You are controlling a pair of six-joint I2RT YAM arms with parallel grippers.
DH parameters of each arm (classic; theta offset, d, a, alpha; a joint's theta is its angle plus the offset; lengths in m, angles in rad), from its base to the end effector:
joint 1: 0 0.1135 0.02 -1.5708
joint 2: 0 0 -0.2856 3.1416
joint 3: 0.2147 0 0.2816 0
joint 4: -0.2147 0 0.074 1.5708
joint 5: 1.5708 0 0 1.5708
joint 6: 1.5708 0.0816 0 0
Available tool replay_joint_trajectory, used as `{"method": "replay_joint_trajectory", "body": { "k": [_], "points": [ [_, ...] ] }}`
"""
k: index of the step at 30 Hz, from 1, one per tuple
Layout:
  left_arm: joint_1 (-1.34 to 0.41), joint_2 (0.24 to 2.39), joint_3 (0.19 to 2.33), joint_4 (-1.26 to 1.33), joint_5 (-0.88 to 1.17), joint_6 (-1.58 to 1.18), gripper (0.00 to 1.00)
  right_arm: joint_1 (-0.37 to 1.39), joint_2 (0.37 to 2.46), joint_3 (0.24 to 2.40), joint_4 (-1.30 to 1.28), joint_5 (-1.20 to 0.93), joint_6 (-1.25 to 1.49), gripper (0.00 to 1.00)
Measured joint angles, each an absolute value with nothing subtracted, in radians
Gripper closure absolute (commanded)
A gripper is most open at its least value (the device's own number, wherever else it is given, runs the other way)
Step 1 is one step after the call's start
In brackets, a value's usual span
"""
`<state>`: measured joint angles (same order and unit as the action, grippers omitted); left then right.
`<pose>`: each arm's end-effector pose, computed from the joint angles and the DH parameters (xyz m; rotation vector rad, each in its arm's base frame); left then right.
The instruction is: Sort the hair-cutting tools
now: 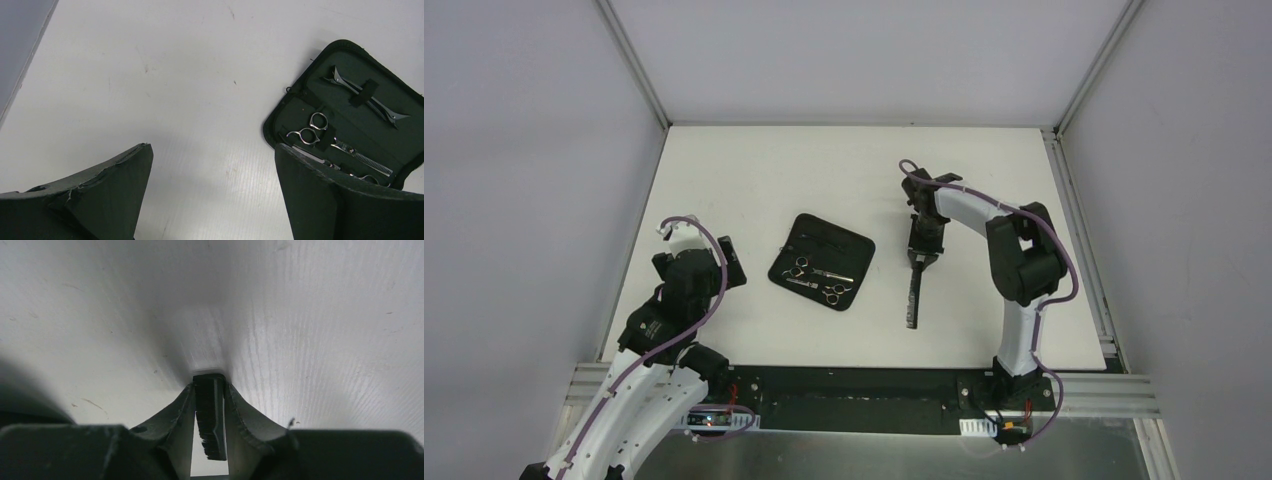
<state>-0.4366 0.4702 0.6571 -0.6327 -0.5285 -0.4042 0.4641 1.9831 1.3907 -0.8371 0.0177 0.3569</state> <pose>0.1578 -0.0282 0.2907 -0.2971 1.9297 -0.0198 0.3745 0.1859 0.1173 -0.1591 3.0002 0.0605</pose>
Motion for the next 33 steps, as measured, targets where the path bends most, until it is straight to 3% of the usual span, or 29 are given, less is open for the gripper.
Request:
{"method": "replay_joint_trajectory", "body": {
  "k": [11, 23, 33],
  "points": [
    [-0.437, 0.470, 0.657, -0.633, -0.529, -0.405, 0.04, 0.464, 1.964, 1.375, -0.810, 0.012, 0.328, 0.89],
    [-0.437, 0.472, 0.653, -0.621, -0.488, -0.404, 0.04, 0.490, 1.841, 1.359, -0.725, -0.020, 0.290, 0.91],
    [-0.437, 0.544, 0.650, -0.589, -0.338, -0.431, 0.05, 0.596, 1.829, 1.518, -0.730, -0.072, 0.238, 0.91]
  ]
}}
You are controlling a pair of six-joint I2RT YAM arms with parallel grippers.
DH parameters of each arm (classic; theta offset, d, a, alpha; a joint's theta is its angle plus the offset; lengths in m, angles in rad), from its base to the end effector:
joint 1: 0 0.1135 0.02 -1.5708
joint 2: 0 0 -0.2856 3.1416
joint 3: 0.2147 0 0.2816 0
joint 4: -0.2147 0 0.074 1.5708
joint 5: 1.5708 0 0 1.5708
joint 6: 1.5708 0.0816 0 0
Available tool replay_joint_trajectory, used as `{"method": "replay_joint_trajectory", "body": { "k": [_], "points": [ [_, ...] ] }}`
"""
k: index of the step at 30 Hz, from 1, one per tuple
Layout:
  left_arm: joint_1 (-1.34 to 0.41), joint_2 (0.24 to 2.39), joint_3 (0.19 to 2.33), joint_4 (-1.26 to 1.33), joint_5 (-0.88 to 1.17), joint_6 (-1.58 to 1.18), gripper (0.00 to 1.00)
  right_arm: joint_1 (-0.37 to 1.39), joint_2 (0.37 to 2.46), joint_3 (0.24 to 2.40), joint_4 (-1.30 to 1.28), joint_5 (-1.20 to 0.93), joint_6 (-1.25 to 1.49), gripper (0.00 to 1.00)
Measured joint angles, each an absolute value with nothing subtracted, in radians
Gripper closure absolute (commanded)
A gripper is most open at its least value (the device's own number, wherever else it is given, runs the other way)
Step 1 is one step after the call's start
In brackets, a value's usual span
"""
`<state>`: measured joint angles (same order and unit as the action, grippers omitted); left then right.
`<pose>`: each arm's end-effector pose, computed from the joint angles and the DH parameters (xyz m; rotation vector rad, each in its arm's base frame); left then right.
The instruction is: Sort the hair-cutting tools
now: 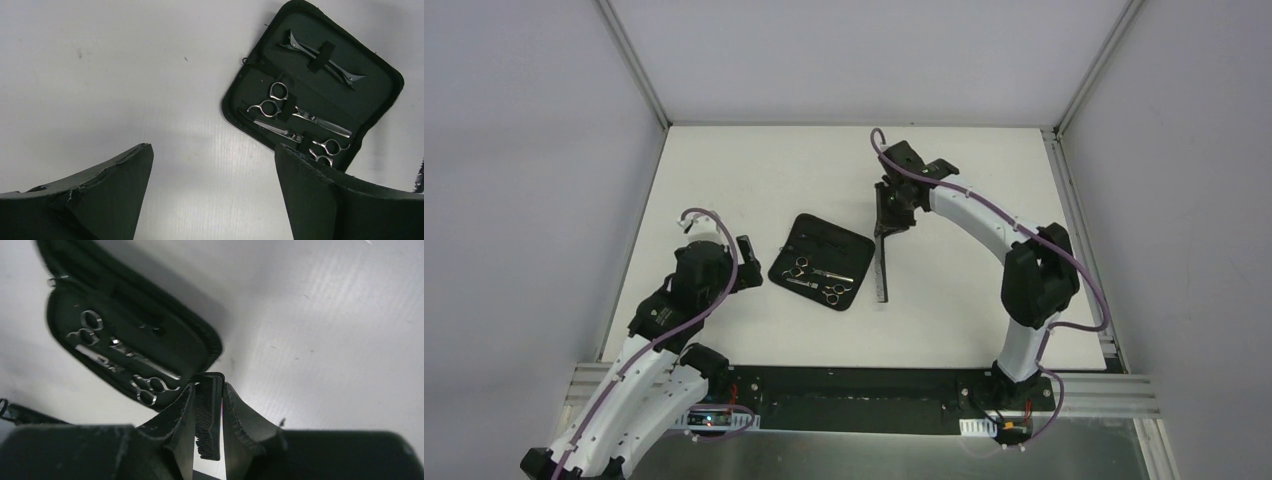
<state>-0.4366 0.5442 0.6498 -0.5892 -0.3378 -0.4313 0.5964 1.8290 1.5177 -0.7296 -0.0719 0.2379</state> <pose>0.1715 -0.0502 0.2798 -0.2028 2.0206 -0.2007 0.3705 0.2586 0.2284 -0.4998 2.6129 0.3799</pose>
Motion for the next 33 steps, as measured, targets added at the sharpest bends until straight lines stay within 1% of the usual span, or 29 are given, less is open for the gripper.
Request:
{"method": "replay_joint_trajectory", "body": {
  "k": [8, 14, 19, 23, 31, 32, 33],
  "points": [
    [-0.437, 0.605, 0.650, -0.579, -0.243, -0.534, 0.04, 0.724, 1.873, 1.719, -0.719, -0.119, 0.140, 0.90],
    [-0.437, 0.656, 0.650, -0.580, -0.196, -0.617, 0.04, 0.797, 2.030, 1.861, -0.717, -0.131, 0.020, 0.89],
    [-0.437, 0.652, 0.650, -0.592, -0.193, -0.668, 0.04, 0.850, 2.160, 1.961, -0.731, -0.133, -0.083, 0.88],
    [-0.437, 0.628, 0.654, -0.624, -0.209, -0.699, 0.05, 0.879, 2.215, 2.012, -0.743, -0.144, -0.142, 0.85],
    [-0.437, 0.584, 0.657, -0.661, -0.248, -0.734, 0.06, 0.913, 2.268, 2.059, -0.759, -0.174, -0.214, 0.83],
    [-0.437, 0.582, 0.657, -0.665, -0.249, -0.737, 0.06, 0.916, 2.274, 2.062, -0.760, -0.174, -0.221, 0.82],
    [-0.437, 0.582, 0.657, -0.669, -0.252, -0.741, 0.06, 0.920, 2.280, 2.067, -0.762, -0.174, -0.225, 0.79]
  ]
}}
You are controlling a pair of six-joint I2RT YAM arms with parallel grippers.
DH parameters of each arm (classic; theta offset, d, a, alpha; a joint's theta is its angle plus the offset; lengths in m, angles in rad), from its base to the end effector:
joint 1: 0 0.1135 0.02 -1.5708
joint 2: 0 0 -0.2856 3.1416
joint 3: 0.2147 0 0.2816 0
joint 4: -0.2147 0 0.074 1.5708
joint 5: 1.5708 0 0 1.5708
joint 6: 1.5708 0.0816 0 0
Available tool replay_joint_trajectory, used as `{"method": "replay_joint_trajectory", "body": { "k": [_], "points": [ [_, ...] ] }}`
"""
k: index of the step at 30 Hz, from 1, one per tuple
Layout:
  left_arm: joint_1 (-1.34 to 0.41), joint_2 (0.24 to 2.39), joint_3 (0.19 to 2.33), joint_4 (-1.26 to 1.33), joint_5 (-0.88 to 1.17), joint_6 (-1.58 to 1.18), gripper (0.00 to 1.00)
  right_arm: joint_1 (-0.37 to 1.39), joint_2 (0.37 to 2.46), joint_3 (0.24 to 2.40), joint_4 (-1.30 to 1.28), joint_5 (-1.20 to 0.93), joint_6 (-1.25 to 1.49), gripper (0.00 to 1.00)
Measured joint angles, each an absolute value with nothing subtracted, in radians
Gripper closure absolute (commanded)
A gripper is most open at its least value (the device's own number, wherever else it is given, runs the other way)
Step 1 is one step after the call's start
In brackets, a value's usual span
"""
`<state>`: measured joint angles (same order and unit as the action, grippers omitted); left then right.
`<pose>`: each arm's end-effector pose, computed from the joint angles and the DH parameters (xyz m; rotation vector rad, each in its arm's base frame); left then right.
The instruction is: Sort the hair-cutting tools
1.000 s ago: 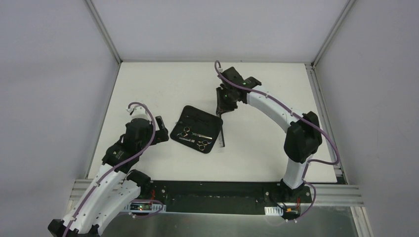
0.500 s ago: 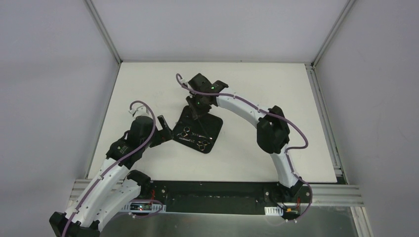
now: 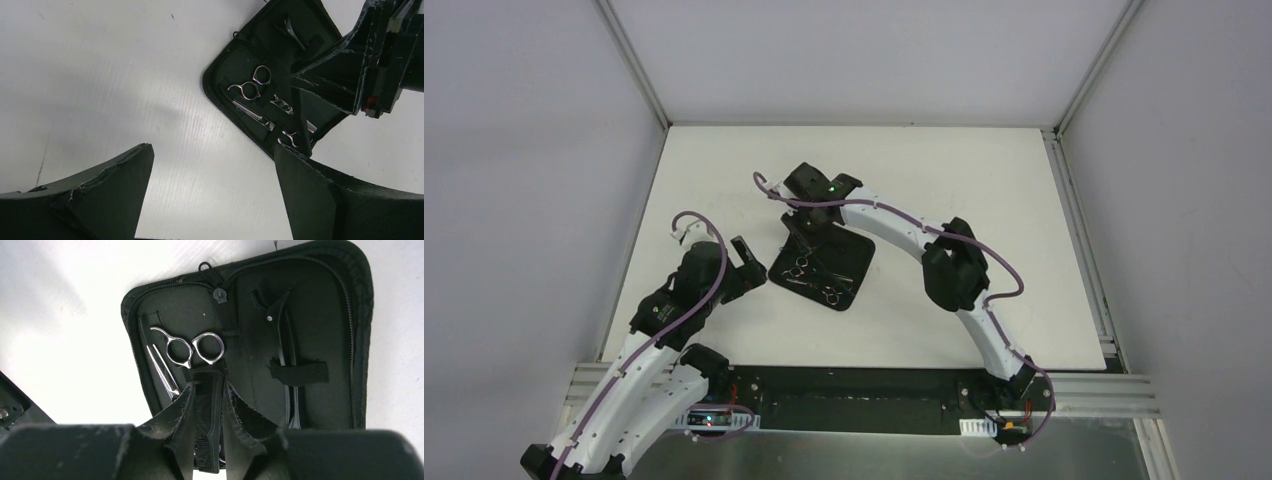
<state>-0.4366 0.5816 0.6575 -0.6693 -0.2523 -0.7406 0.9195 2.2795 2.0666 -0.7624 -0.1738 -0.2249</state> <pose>0.1699 -0.0568 0.2655 -0.4725 2.1196 -0.4111 0.3368 0.4651 0.2030 -1.4650 2.1463 0.4841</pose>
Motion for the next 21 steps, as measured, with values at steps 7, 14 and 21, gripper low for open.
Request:
{"method": "replay_joint_trajectory", "body": {
  "k": [7, 14, 21],
  "points": [
    [-0.437, 0.578, 0.658, -0.688, -0.271, -0.744, 0.06, 0.944, 2.325, 2.111, -0.768, -0.172, -0.263, 0.52],
    [-0.437, 0.580, 0.661, -0.695, -0.271, -0.744, 0.07, 0.958, 2.329, 2.111, -0.778, -0.168, -0.265, 0.34],
    [-0.437, 0.713, 0.701, -0.675, -0.270, -0.718, 0.10, 0.939, 2.149, 1.893, -0.728, -0.120, -0.139, 0.35]
  ]
}}
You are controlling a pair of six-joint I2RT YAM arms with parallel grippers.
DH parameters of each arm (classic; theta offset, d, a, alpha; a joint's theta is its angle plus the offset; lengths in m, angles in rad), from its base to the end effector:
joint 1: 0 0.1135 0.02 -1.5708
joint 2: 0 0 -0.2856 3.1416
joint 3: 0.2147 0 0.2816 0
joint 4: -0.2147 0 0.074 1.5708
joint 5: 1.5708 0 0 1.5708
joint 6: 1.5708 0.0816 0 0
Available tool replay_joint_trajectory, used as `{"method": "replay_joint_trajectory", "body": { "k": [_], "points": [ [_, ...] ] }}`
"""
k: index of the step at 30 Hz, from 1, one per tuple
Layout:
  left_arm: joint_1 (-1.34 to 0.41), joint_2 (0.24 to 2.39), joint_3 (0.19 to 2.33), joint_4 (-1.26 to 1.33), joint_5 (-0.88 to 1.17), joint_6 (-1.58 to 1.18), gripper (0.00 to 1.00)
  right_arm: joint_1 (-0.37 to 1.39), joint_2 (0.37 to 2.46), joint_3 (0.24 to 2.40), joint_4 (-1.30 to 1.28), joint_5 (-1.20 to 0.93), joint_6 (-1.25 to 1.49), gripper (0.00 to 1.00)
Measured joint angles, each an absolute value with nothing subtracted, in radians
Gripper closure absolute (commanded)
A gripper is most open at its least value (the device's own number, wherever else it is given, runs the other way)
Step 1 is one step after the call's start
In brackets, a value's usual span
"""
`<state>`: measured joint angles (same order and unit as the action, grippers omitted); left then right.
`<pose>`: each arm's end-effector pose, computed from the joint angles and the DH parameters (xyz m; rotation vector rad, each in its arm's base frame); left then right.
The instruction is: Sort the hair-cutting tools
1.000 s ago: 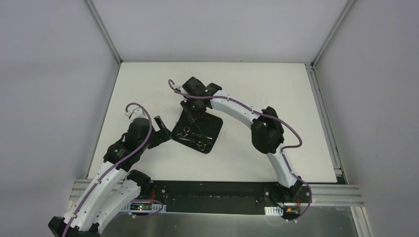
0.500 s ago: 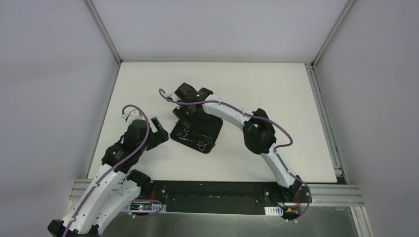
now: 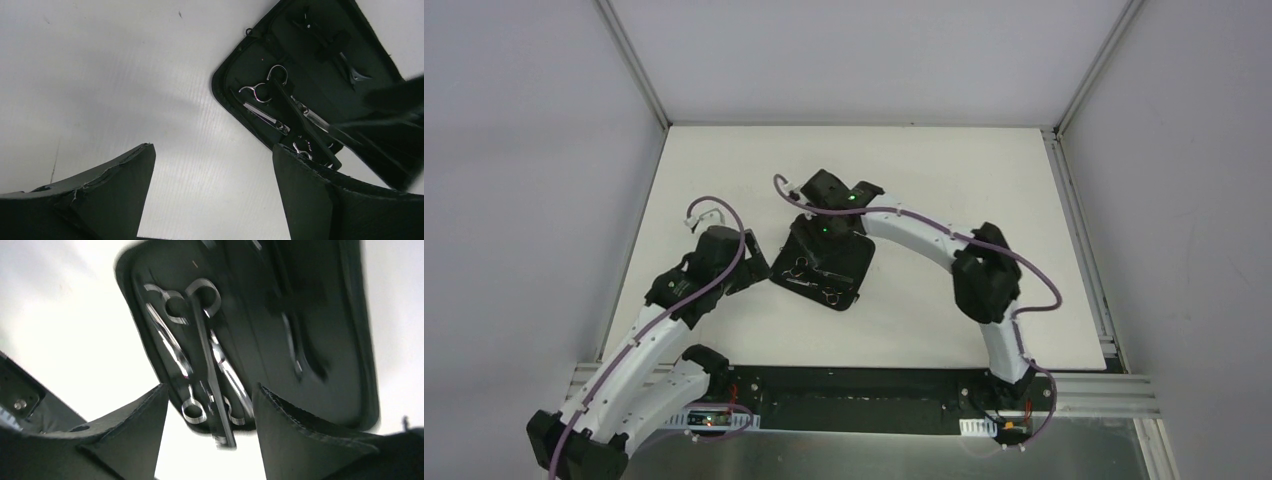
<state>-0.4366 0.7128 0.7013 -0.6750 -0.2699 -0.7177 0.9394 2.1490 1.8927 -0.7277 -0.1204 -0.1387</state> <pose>0.1885 -0.0639 0.2603 -0.4570 2.2008 -0.3242 0.3128 0.4443 0.2119 -1.3808 2.2159 0.4523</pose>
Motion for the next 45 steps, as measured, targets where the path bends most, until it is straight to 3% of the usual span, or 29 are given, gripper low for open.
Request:
{"method": "replay_joint_trajectory", "body": {
  "k": [9, 18, 27, 45],
  "points": [
    [-0.394, 1.042, 0.768, -0.506, -0.217, -0.583, 0.09, 0.839, 1.703, 1.386, -0.625, 0.052, 0.239, 0.36],
    [-0.319, 1.372, 0.900, -0.364, -0.058, -0.443, 0.06, 0.856, 1.611, 1.074, -0.517, -0.017, 0.459, 0.39],
    [-0.266, 1.602, 0.931, -0.317, 0.121, -0.373, 0.05, 0.893, 1.682, 1.087, -0.442, -0.099, 0.471, 0.41],
    [-0.266, 1.645, 0.971, -0.298, 0.266, -0.355, 0.06, 0.913, 1.901, 1.352, -0.477, -0.145, 0.461, 0.42]
  ]
}}
